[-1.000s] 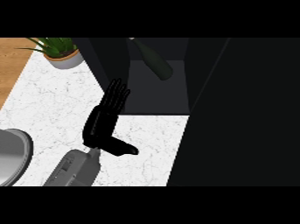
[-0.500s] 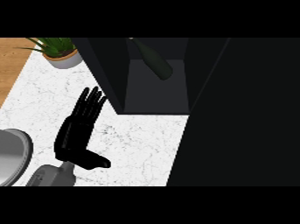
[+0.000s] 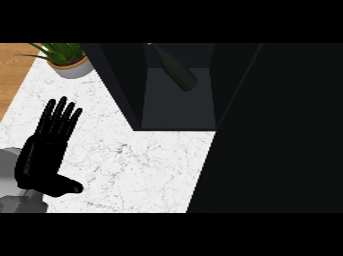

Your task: Pick up the wine, place it into the cabinet and close the cabinet

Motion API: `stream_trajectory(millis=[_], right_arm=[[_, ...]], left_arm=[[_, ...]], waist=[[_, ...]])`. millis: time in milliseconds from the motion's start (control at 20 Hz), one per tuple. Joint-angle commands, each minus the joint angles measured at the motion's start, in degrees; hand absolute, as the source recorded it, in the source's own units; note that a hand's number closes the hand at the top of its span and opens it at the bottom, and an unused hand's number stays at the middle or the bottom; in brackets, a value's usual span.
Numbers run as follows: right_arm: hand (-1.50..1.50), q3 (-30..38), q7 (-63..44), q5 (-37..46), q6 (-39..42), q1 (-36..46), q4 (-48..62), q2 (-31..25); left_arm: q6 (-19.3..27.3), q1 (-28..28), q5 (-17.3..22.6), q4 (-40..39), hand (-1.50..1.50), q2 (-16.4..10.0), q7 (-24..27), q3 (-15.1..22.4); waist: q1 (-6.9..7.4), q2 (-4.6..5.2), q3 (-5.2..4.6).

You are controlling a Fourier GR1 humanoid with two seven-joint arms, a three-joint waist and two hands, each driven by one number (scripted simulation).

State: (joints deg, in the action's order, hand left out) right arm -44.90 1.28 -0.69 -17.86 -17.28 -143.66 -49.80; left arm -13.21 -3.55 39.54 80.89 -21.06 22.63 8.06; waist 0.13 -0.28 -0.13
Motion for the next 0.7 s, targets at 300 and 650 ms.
stream_trajectory(millis=[300, 650], right_arm=[[1.5, -6.6, -9.0, 0.5, 1.0, 4.8, -11.0, 5.3], [1.5, -5.6, -11.2, -3.1, 2.1, 10.5, -7.9, 10.4]], left_arm=[[-7.0, 2.1, 3.9, -2.4, -1.5, -5.4, 0.1, -6.3], [-7.7, -0.4, 5.5, -2.0, -1.5, -7.5, -2.5, -8.0]], waist=[[0.15, 0.11, -0.14], [1.24, 0.4, -0.16]])
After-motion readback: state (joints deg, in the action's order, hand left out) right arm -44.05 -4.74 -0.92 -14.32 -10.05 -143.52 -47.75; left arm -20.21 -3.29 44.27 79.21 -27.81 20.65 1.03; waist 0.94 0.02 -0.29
